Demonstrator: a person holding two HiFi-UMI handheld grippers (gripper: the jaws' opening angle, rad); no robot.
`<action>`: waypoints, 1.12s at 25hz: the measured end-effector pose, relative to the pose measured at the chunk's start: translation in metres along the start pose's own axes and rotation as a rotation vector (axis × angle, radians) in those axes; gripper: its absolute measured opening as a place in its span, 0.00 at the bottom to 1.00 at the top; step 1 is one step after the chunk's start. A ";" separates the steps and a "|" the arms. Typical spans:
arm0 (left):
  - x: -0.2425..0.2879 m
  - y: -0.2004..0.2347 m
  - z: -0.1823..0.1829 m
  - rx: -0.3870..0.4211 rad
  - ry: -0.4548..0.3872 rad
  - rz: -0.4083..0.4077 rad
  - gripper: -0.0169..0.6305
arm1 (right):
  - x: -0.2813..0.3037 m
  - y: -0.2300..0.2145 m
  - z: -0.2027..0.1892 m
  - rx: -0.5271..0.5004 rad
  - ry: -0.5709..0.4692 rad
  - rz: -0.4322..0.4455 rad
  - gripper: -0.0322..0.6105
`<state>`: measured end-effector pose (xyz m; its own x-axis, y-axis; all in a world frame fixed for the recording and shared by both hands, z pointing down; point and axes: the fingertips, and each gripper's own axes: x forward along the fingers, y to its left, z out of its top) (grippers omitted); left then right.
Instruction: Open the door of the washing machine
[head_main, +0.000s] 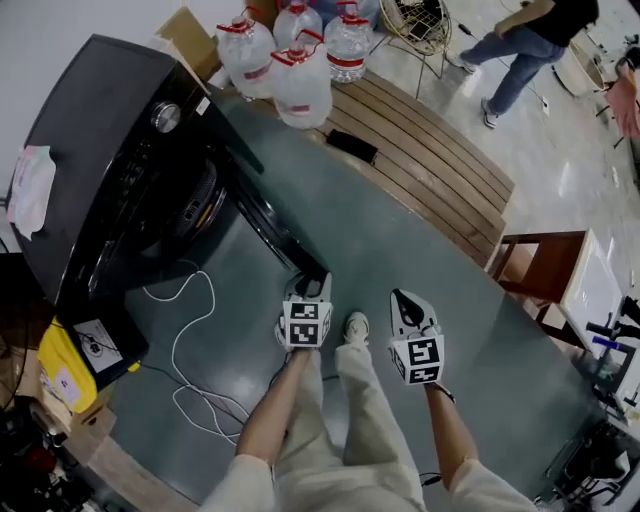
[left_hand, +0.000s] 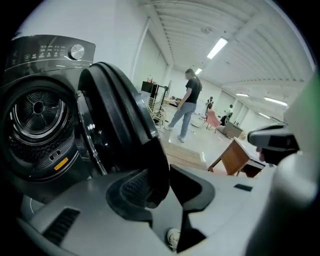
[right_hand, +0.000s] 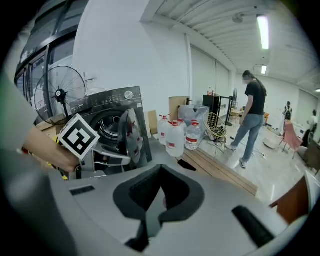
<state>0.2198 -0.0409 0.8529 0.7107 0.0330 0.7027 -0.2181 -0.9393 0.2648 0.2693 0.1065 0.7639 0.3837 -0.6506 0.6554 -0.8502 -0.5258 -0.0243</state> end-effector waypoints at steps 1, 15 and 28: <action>0.005 -0.005 0.004 0.004 0.000 -0.004 0.22 | -0.004 -0.007 -0.002 0.007 -0.003 -0.008 0.05; 0.024 -0.045 0.036 0.021 0.003 -0.070 0.20 | -0.037 -0.056 -0.001 0.061 -0.030 -0.040 0.05; -0.087 -0.013 0.070 -0.031 -0.142 0.015 0.07 | -0.025 -0.016 0.064 0.026 -0.079 0.064 0.05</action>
<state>0.2077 -0.0558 0.7424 0.7942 -0.0317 0.6068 -0.2487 -0.9281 0.2770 0.2964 0.0967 0.6997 0.3570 -0.7238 0.5905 -0.8645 -0.4954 -0.0847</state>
